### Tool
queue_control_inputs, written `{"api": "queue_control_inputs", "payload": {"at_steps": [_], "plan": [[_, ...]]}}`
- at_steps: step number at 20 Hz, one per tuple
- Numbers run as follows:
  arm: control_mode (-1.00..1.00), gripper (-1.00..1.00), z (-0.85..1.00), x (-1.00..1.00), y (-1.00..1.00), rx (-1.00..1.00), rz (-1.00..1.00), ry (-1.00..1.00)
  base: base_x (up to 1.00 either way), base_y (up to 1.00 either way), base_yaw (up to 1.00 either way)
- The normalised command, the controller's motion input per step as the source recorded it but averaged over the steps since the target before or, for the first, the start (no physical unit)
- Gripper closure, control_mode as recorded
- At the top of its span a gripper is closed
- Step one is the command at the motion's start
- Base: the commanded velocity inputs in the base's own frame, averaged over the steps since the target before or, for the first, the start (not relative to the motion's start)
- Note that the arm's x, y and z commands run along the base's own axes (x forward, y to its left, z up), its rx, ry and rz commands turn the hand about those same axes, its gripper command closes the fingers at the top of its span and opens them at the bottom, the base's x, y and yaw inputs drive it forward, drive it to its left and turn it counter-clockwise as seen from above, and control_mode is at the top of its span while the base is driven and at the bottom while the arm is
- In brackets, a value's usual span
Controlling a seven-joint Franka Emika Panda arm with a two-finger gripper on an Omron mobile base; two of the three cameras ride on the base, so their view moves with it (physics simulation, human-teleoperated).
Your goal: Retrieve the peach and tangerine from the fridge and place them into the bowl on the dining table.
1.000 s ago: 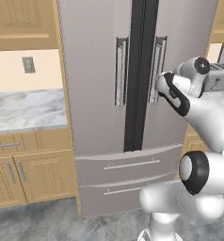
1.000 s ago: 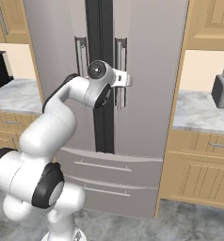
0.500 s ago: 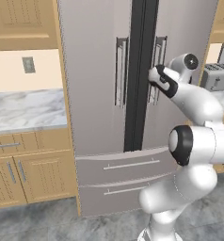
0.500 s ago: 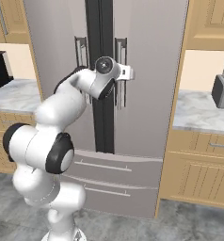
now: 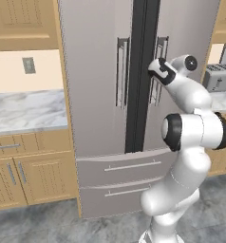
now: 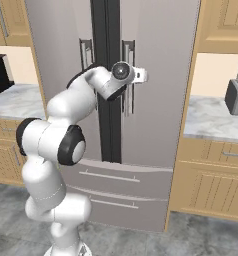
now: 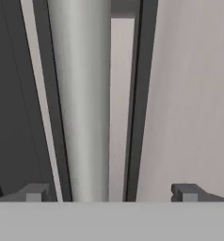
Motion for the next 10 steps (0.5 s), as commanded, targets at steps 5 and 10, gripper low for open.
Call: {"api": "queue_control_inputs", "payload": {"at_steps": [5,10], "plan": [[-1.00,-1.00,-0.24,0.61,0.00,0.00,0.00,-0.10,0.00,0.00,0.00],[-1.00,1.00,-0.18,0.64,0.00,0.00,0.00,-0.06,0.00,0.00,0.00]]}}
